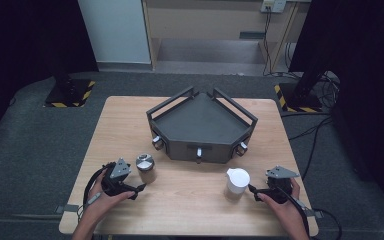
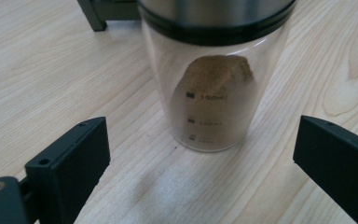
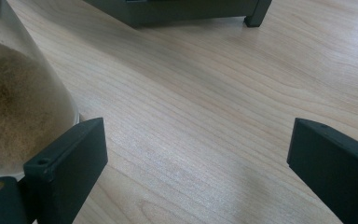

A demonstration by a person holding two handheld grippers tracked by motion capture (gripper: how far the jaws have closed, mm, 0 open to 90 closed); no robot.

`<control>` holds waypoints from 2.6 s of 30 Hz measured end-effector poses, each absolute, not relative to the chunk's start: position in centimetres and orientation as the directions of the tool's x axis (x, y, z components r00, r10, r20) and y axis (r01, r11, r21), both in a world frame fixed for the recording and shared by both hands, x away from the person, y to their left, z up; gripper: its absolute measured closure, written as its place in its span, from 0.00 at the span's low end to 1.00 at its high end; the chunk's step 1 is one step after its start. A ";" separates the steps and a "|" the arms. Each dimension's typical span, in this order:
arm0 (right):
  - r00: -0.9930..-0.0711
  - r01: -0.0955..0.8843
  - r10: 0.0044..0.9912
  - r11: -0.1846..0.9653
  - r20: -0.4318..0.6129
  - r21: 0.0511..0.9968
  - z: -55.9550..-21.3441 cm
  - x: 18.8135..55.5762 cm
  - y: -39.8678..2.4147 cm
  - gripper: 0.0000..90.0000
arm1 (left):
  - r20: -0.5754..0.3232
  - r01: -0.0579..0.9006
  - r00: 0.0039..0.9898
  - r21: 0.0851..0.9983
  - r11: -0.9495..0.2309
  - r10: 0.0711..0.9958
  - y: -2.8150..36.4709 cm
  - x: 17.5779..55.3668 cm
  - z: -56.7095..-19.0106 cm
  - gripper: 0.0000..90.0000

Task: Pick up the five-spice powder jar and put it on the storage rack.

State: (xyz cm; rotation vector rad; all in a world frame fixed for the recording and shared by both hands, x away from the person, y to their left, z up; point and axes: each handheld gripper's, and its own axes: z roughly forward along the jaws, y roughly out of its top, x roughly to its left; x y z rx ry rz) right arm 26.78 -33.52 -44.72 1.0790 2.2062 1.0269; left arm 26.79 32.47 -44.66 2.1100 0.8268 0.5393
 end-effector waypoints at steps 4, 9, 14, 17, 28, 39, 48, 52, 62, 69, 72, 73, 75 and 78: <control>-0.577 0.456 0.812 0.412 -0.090 0.789 -44.8 26.8 -33.5 0.06 | 0.104 0.354 0.706 0.805 -0.476 0.701 32.4 26.7 -44.7 0.03; -0.576 0.456 0.812 0.413 -0.092 0.788 -44.7 26.7 -33.5 0.06 | 0.118 0.329 0.720 0.810 -0.486 0.683 32.3 26.8 -44.7 0.03; -0.578 0.453 0.810 0.418 -0.098 0.787 -44.7 26.7 -33.4 0.06 | 0.119 0.322 0.722 0.813 -0.484 0.681 32.3 26.9 -44.8 0.03; -0.577 0.453 0.811 0.418 -0.098 0.788 -44.7 26.7 -33.4 0.06 | 0.114 0.319 0.726 0.818 -0.479 0.678 32.5 27.1 -44.8 0.03; -0.574 0.452 0.813 0.415 -0.098 0.790 -44.5 26.5 -33.5 0.06 | 0.104 0.295 0.748 0.833 -0.469 0.655 32.5 27.7 -45.1 0.03; -0.575 0.452 0.812 0.418 -0.101 0.788 -44.6 26.5 -33.4 0.06 | 0.105 0.273 0.744 0.853 -0.444 0.660 32.1 28.1 -45.5 0.03; -0.575 0.453 0.811 0.421 -0.103 0.786 -44.6 26.3 -33.3 0.06 | 0.112 0.270 0.725 0.862 -0.430 0.679 31.5 28.3 -45.8 0.05; -0.575 0.455 0.812 0.421 -0.102 0.785 -44.6 26.3 -33.3 0.06 | 0.101 0.279 0.718 0.864 -0.418 0.689 31.5 28.5 -46.0 0.08; -0.576 0.453 0.810 0.425 -0.106 0.784 -44.7 26.2 -33.3 0.06 | 0.088 0.290 0.724 0.861 -0.418 0.685 31.5 29.1 -46.4 0.21; -0.576 0.452 0.810 0.425 -0.107 0.785 -44.6 26.1 -33.3 0.06 | 0.070 0.294 0.732 0.866 -0.406 0.678 31.8 29.2 -46.3 0.33; -0.576 0.452 0.811 0.423 -0.106 0.785 -44.6 26.0 -33.3 0.06 | 0.081 0.282 0.741 0.863 -0.419 0.667 31.7 29.1 -46.0 0.34; -0.575 0.452 0.811 0.422 -0.105 0.786 -44.6 26.0 -33.3 0.06 | 0.083 0.279 0.743 0.864 -0.420 0.664 31.7 29.0 -45.9 0.34; -0.575 0.448 0.811 0.422 -0.107 0.788 -44.5 26.0 -33.3 0.06 | 0.091 0.272 0.745 0.863 -0.426 0.660 31.6 28.9 -45.6 0.34; -0.575 0.450 0.812 0.420 -0.104 0.788 -44.5 26.0 -33.3 0.06 | 0.093 0.265 0.751 0.864 -0.428 0.653 31.7 28.9 -45.5 0.34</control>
